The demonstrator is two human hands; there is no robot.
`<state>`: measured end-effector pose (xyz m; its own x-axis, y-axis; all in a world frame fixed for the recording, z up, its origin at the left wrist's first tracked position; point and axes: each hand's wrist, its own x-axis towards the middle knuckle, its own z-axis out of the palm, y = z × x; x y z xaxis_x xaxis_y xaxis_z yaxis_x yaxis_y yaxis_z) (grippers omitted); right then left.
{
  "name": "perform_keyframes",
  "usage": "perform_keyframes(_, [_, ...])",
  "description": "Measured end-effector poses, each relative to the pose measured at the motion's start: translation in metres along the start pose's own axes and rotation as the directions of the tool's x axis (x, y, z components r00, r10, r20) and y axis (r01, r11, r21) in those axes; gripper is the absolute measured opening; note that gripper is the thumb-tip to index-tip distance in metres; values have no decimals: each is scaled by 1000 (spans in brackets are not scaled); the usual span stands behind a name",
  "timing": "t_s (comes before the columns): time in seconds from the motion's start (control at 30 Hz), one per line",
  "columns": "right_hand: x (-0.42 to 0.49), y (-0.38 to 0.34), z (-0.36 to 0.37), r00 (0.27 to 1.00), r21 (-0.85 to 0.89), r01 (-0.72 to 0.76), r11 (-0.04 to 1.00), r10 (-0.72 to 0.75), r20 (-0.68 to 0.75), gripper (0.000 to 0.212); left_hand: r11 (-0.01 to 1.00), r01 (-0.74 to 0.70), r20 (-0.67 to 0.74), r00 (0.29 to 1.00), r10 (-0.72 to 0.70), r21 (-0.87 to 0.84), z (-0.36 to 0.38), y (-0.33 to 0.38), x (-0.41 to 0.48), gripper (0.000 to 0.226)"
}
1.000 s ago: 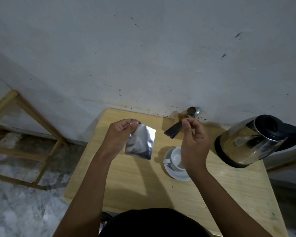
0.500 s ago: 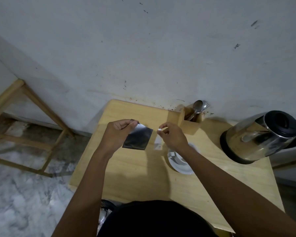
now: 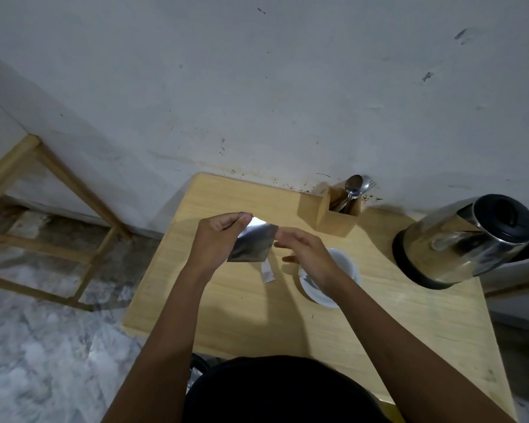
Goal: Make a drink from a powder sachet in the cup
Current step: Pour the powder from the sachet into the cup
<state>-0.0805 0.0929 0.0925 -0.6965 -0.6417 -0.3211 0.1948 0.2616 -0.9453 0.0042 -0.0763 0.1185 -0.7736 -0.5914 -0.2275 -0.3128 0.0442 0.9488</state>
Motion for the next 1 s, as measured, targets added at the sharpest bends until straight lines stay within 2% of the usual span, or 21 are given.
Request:
perform_keyframes(0.07, [-8,4,1,999,-45,42,998,-42,14,14,1000,-17,39,999,18,-12,8,4,-1,19])
perform_keyframes(0.23, [-18,7,-17,971,-87,143,986,-157,-178,17,998,-58,160,985,59,-11,28,15,-8,15])
perform_keyframes(0.37, [-27,13,-37,938,-184,164,969,-211,-275,8,997,-51,229,973,38,52,44,22,-11,9])
perform_keyframes(0.4, [-30,17,-41,920,-200,166,966,-224,-322,11,997,-55,242,969,43,45,50,24,-13,9])
perform_keyframes(0.47, [-39,26,-49,869,-250,128,960,-230,-437,30,996,-75,246,967,60,52,64,27,-16,15])
perform_keyframes(0.53, [-55,33,-54,839,-306,123,944,-264,-476,47,993,-105,233,968,89,58,76,27,-18,30])
perform_keyframes(0.6, [-74,40,-57,855,-350,157,924,-305,-420,61,991,-123,219,970,108,60,87,27,-20,41])
perform_keyframes(0.7, [-92,53,-56,877,-445,192,875,-356,-322,73,991,-111,220,971,94,68,102,30,-27,45])
perform_keyframes(0.77, [-96,61,-55,848,-516,169,840,-391,-358,68,994,-88,235,969,70,69,112,34,-35,43])
perform_keyframes(0.83, [-96,65,-54,778,-544,145,826,-436,-454,51,997,-60,247,968,44,57,119,38,-42,37])
perform_keyframes(0.93, [-97,71,-54,672,-564,202,801,-532,-516,23,997,-18,275,961,-2,69,126,40,-50,27])
perform_keyframes(1.0, [-99,74,-57,637,-559,200,804,-541,-550,17,998,14,312,949,-34,65,128,38,-52,27])
